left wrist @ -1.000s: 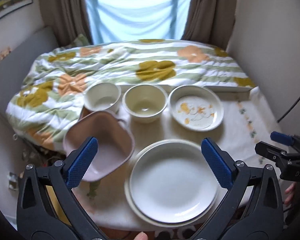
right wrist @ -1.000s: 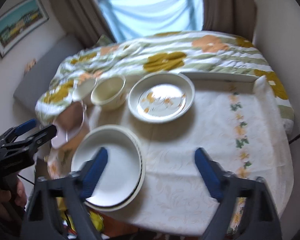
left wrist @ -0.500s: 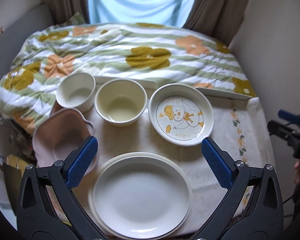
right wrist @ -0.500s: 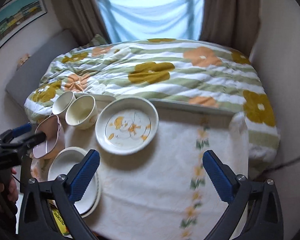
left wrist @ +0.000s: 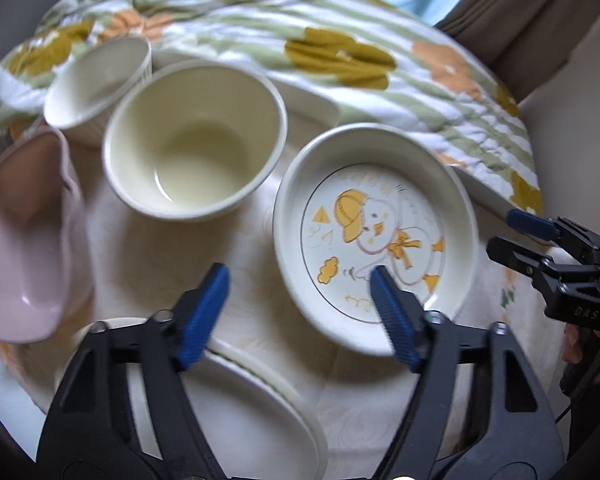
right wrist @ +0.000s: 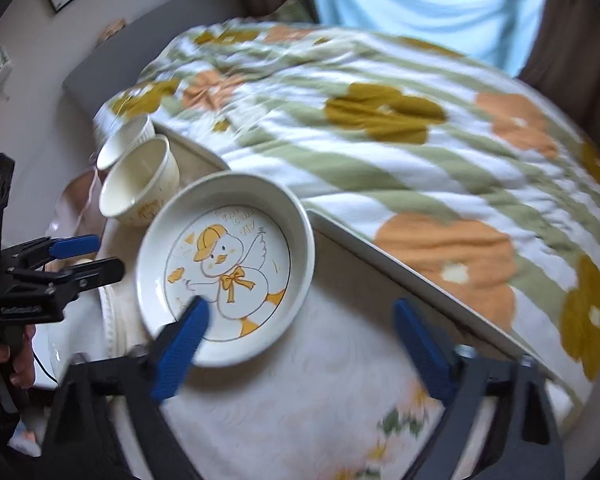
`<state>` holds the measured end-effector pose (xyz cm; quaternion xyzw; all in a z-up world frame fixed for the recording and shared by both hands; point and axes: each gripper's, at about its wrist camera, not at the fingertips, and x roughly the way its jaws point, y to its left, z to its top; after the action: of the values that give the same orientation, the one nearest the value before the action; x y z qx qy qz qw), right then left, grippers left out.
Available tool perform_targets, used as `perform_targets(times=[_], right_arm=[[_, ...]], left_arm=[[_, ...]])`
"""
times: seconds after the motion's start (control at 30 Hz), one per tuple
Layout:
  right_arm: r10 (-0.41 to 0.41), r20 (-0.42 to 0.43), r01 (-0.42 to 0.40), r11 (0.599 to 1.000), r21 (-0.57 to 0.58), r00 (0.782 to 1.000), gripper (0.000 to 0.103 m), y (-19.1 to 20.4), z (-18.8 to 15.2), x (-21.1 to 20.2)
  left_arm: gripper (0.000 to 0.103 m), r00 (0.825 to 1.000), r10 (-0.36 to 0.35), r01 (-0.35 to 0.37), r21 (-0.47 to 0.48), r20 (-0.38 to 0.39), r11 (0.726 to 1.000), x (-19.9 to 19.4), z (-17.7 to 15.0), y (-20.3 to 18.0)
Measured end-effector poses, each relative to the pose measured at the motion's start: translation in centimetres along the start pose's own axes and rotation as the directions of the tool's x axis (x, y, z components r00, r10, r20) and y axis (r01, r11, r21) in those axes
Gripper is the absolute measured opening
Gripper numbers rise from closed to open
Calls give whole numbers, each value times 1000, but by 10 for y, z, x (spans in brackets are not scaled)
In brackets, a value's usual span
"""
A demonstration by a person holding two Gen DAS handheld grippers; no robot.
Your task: Organize plates and bowls
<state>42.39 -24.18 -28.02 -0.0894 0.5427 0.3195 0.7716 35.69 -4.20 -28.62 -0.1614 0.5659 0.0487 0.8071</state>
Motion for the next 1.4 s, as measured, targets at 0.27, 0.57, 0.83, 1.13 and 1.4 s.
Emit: perform_targets(times=[0.27,0.57,0.83,1.13,1.4], right_arm=[[90,-56,-92,995,-41,994,35,-8,9,43],[112,-61,-115,992,-53,992,13,-12,11,53],[119,-42,-121,990,-66,992,13,-11,8,48],[107,4,-107,994,-39,994,13,-14,0,26],[65,74,-67,998,14,995,13,7,-13,-25]], left_arm=[[35,998,21,-23,-43,-53,999,33,3,4],[18,999,12,-13,-38,-37,999,39,4,-1],[18,999,15,-16,-20,-29,1000,34,4,-2],[18,1000,13,-14,51,12,999,6,3,-18],[18,997,-27,17,130,74,991,-48,-8,-26]])
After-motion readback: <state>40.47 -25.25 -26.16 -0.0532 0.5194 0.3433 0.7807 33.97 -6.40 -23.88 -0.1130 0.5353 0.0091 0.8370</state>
